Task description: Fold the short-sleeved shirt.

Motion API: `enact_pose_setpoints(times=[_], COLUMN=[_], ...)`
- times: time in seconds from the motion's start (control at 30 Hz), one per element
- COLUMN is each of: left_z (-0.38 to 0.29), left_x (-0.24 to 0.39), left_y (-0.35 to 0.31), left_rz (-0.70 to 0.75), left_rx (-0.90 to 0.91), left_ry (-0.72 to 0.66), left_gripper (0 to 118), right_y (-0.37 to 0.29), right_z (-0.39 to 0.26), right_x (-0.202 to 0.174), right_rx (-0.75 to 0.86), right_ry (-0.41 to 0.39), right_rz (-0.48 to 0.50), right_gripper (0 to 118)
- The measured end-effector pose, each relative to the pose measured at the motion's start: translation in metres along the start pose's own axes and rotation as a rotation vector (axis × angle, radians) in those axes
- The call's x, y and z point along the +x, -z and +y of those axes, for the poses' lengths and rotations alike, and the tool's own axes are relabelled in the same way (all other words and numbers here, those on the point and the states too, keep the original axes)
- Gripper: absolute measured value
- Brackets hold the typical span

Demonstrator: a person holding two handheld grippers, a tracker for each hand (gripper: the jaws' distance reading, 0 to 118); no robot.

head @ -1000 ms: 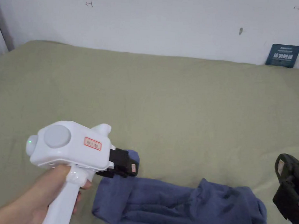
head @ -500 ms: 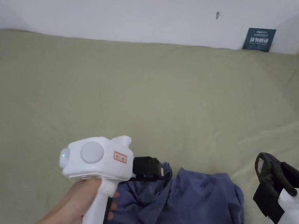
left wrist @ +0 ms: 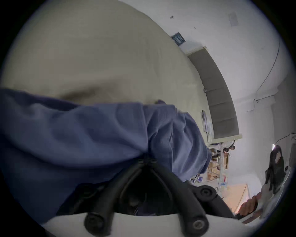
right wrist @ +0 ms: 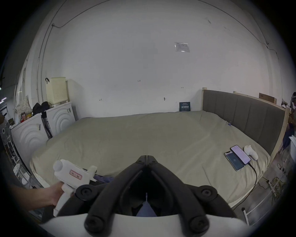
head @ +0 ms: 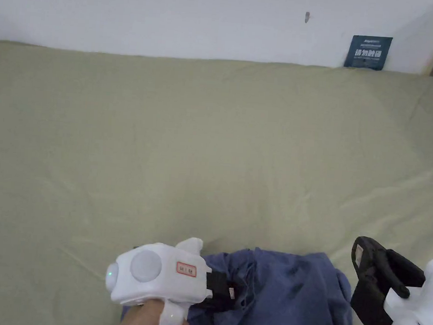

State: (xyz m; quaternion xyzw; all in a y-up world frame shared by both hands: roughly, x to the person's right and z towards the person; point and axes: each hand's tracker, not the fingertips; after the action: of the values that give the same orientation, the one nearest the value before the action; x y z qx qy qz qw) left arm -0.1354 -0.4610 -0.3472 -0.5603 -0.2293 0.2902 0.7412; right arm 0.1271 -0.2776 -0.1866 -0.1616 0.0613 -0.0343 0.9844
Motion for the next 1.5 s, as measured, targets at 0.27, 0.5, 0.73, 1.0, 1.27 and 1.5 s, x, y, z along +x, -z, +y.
enact_pose_setpoints(times=[0.27, 0.5, 0.73, 1.0, 1.27, 1.5], left_z=[0.009, 0.013, 0.005, 0.021, 0.019, 0.012], left_x=[-0.006, -0.082, -0.118, -0.136, -0.128, -0.146], left_y=[-0.108, -0.193, -0.159, -0.109, -0.081, -0.163], left_rz=[0.040, 0.113, -0.097, -0.399, -0.288, -0.209], left_rx=[0.095, 0.164, 0.088, 0.057, 0.032, 0.171], left_ry=[0.109, 0.000, -0.119, -0.229, -0.181, -0.216], left_gripper=[0, 0, 118, 117, 10, 10], right_y=[0.008, 0.017, 0.024, 0.029, 0.018, 0.008], right_z=[0.000, -0.001, -0.002, -0.003, 0.005, 0.023], right_x=[-0.005, -0.023, -0.034, -0.036, -0.028, -0.029], right_rx=[-0.014, -0.030, -0.049, -0.072, -0.047, 0.014], right_ry=[-0.002, -0.016, -0.038, -0.062, -0.052, -0.062], right_rz=[0.004, 0.044, 0.057, 0.049, 0.029, 0.041], right_gripper=[0, 0, 0, 0, 0, 0])
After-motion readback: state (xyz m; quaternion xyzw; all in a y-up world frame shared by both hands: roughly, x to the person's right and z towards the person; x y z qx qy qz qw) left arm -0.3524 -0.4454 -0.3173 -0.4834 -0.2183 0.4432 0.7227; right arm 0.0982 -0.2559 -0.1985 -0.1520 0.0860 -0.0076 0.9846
